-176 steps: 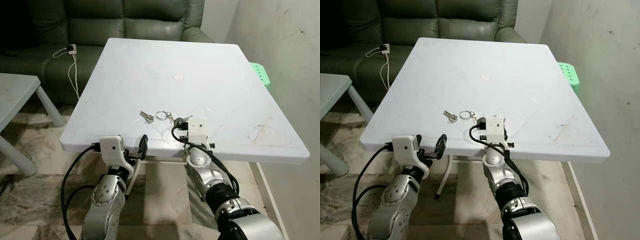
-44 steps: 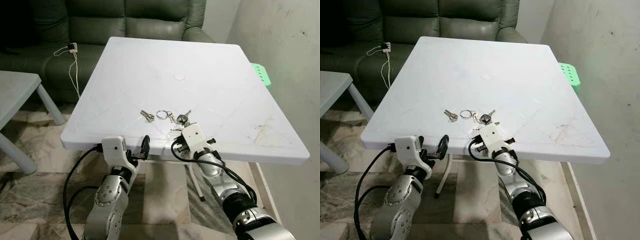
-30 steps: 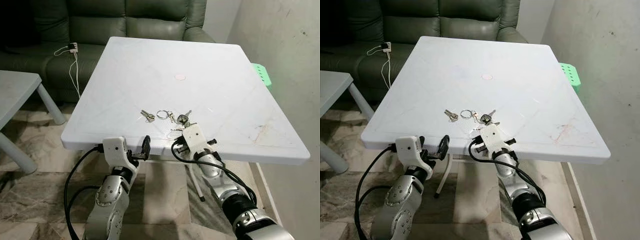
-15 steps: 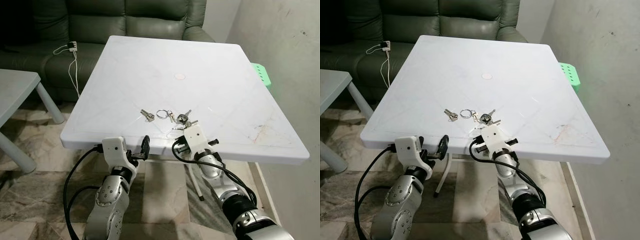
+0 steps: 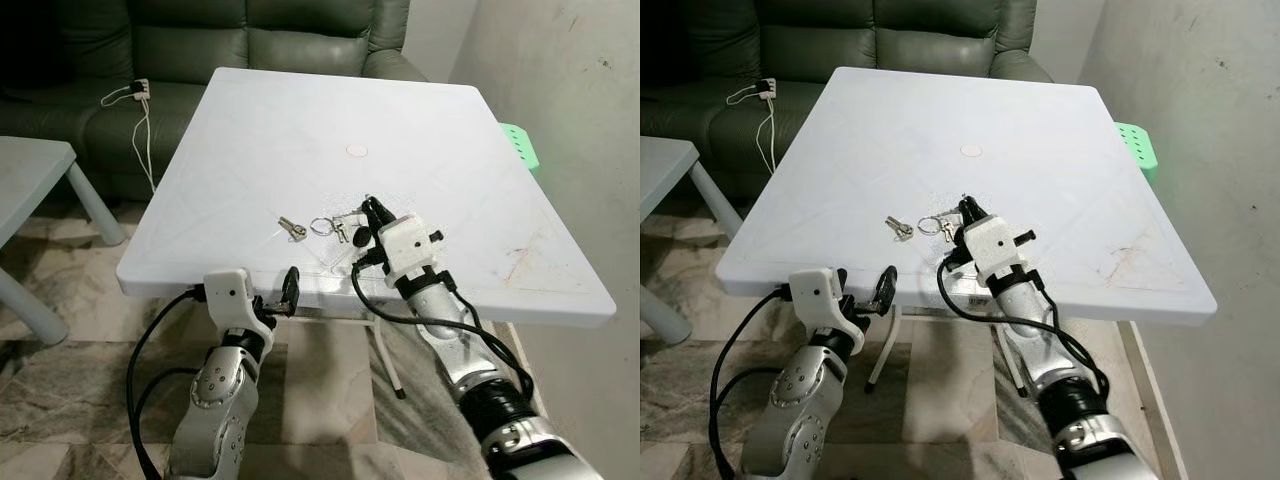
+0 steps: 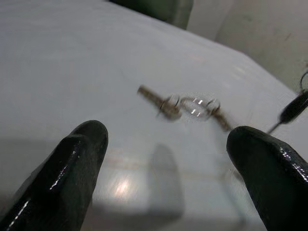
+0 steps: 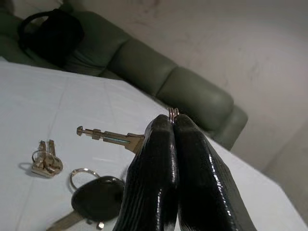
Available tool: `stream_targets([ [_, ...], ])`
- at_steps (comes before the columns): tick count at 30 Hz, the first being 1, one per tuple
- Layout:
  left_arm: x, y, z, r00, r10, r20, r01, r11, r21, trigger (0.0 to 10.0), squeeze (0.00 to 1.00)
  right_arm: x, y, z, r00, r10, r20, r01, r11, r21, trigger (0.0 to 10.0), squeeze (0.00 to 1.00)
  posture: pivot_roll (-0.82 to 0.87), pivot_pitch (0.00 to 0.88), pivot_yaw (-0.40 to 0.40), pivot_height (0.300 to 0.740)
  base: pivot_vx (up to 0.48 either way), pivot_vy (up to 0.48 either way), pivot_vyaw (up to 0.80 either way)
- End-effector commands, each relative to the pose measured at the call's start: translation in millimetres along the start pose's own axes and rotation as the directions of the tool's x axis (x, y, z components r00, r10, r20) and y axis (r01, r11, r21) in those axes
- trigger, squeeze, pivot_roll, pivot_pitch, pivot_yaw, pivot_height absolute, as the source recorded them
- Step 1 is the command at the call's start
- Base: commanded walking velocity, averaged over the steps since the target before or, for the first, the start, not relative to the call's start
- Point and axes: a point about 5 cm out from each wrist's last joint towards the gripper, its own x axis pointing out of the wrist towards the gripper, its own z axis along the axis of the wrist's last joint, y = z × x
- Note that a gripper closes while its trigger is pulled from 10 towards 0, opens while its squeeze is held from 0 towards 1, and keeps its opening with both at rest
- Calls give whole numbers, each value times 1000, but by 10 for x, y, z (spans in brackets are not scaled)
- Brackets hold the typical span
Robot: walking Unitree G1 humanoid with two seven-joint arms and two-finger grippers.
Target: Hang keys on a hook
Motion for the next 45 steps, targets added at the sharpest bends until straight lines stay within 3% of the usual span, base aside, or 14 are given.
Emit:
stream_targets([
  [1, 74, -40, 9, 1000, -25, 3, 25, 1000, -12, 10000, 0, 27, -79, 50, 1000, -14, 23, 14, 1000, 3, 10000, 0, 76, 83, -119, 740, 0, 0, 0],
  [7, 242, 36, 156, 998, -54, 39, 52, 998, 46, 10000, 0, -21, -58, 48, 994, 100, 34, -94, 985, -144, 10000, 0, 70, 81, -124, 740, 0, 0, 0],
  [11, 300, 39, 236, 996, -61, 63, 58, 997, 50, 10000, 0, -25, -73, -125, 992, 72, -103, -64, 995, 81, 10000, 0, 59, 82, -122, 740, 0, 0, 0],
  [15, 331, 31, 270, 995, -57, 79, 54, 998, 41, 10000, 0, -190, 139, -321, 934, 279, -222, -303, 949, -82, 10000, 0, 50, 86, -125, 740, 0, 0, 0],
  [20, 330, -5, 253, 995, -56, 86, 55, 998, 19, 10000, 0, -335, 298, -380, 902, 357, -244, -338, 934, 119, 10000, 0, 50, 95, -135, 740, 0, 0, 0],
  [22, 331, -17, 245, 994, -53, 91, 52, 999, 9, 10000, 0, -369, 334, -381, 881, 400, -253, -419, 908, -22, 10000, 0, 48, 101, -141, 740, 0, 0, 0],
  [27, 330, -19, 241, 995, -37, 97, 38, 999, -6, 10000, 0, -267, 253, -330, 926, 295, -234, -241, 942, 234, 10000, 0, 46, 110, -149, 740, 0, 0, 0],
  [29, 336, -22, 245, 994, -35, 99, 36, 999, -6, 10000, 0, -234, 209, -314, 936, 267, -229, -211, 947, 244, 10000, 0, 47, 114, -154, 740, 0, 0, 0],
  [30, 339, -24, 249, 994, -33, 103, 34, 999, -10, 10000, 0, -220, 192, -277, 935, 290, -202, -276, 956, 95, 10000, 0, 44, 117, -154, 740, 0, 0, 0],
  [32, 341, -22, 249, 994, -29, 104, 31, 999, -14, 10000, 0, -198, 185, -251, 945, 271, -186, -242, 957, 163, 10000, 0, 44, 118, -155, 740, 0, 0, 0],
  [33, 343, -25, 247, 994, -24, 105, 27, 999, -21, 10000, 0, -144, 121, -226, 967, 183, -178, -107, 924, 368, 10000, 0, 45, 119, -156, 740, 0, 0, 0],
  [34, 345, -32, 245, 994, -25, 105, 28, 999, -21, 10000, 0, -112, 74, -198, 977, 135, -166, -54, 905, 421, 10000, 0, 46, 120, -158, 740, 0, 0, 0],
  [40, 341, -78, 231, 994, -34, 107, 38, 999, -36, 10000, 0, -29, -10, -70, 993, 59, -102, 23, 754, 657, 10000, 0, 44, 122, -158, 740, 0, 0, 0],
  [45, 340, -109, 221, 994, -39, 105, 43, 998, -38, 10000, 0, -8, -49, -38, 995, 28, -98, 54, 672, 739, 10000, 0, 42, 123, -161, 740, 0, 0, 0],
])
